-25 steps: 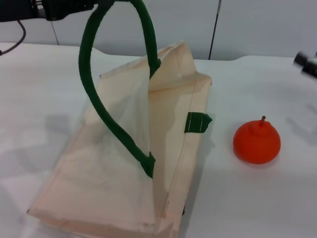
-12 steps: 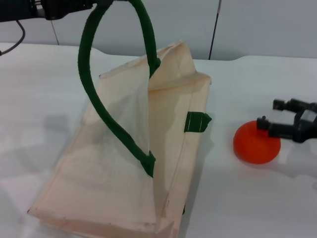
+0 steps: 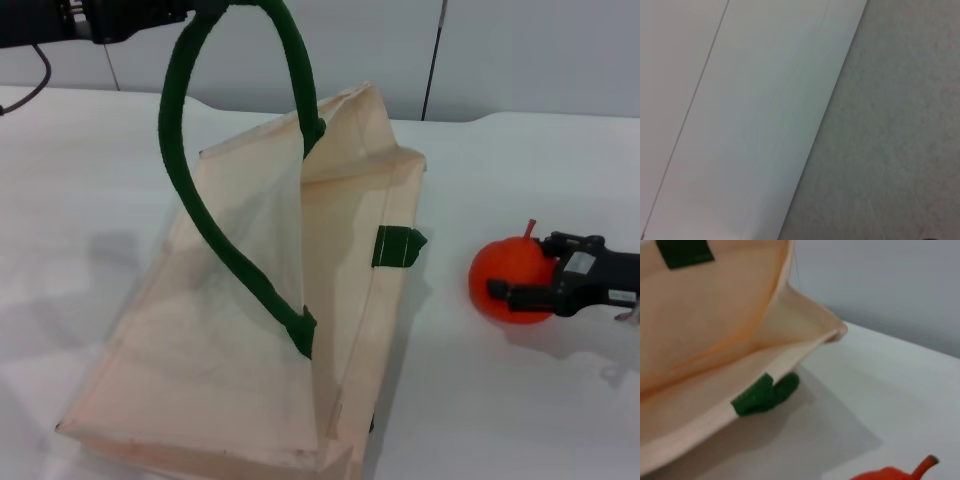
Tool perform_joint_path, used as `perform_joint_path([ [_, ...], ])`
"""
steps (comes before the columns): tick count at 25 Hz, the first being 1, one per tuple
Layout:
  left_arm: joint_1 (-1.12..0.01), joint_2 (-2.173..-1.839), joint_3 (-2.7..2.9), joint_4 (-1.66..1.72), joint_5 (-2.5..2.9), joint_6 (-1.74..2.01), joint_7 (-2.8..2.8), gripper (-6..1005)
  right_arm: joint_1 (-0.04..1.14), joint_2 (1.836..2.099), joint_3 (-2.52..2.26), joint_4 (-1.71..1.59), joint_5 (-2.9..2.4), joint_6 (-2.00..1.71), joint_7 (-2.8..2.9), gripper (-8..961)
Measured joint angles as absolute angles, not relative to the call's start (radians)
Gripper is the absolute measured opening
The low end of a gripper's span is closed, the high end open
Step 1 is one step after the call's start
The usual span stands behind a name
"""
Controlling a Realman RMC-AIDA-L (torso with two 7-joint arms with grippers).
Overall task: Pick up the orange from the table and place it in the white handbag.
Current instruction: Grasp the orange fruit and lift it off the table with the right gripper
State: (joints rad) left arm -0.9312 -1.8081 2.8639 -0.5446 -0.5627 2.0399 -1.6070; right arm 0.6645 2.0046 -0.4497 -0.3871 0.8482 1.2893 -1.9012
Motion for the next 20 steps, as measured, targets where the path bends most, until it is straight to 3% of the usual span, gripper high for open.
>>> perform_joint_path([
  [7, -0.93, -1.809, 2.864, -0.545, -0.565, 2.04, -1.608, 133, 0.671, 2.012, -0.45, -0.392, 0.82, 1.276, -1.918, 826],
  [12, -0.929, -1.809, 2.864, -0.545, -0.566, 2.04, -1.608, 134, 0.673, 2.012, -0.449, -0.395, 0.824, 1.271, -1.951, 644],
  [20, -0.93, -1.808, 2.862, -0.545, -0.568, 2.039, -1.603, 133, 0.678, 2.014, -0.431, -0.395, 0.836, 1.284, -2.005, 596],
])
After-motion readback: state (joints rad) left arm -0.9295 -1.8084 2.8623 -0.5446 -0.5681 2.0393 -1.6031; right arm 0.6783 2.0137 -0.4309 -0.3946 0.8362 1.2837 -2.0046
